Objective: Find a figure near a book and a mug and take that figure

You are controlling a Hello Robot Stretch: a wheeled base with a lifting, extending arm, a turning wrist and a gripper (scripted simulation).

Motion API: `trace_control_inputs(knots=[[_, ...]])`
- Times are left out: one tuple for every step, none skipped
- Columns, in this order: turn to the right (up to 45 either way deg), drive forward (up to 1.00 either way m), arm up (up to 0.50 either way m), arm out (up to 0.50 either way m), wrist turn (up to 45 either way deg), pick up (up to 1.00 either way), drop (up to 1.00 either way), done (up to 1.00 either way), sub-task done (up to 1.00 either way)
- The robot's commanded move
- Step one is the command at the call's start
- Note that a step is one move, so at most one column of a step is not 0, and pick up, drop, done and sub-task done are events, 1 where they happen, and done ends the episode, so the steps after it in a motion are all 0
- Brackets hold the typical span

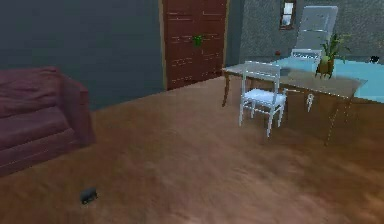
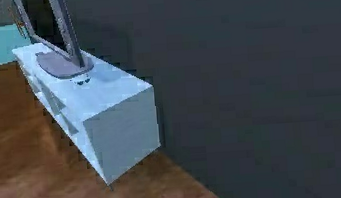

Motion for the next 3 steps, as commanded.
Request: trace_control_inputs(knots=[[0.0, 1.00, 0.00, 0.00, 0.0, 0.00, 0.00, 0.00, 0.00], [0.0, 1.00, 0.00, 0.00, 0.0, 0.00, 0.00, 0.00, 0.00], [3.0, 0.00, 0.00, 0.00, 0.0, 0.00, 0.00, 0.00, 0.00]])
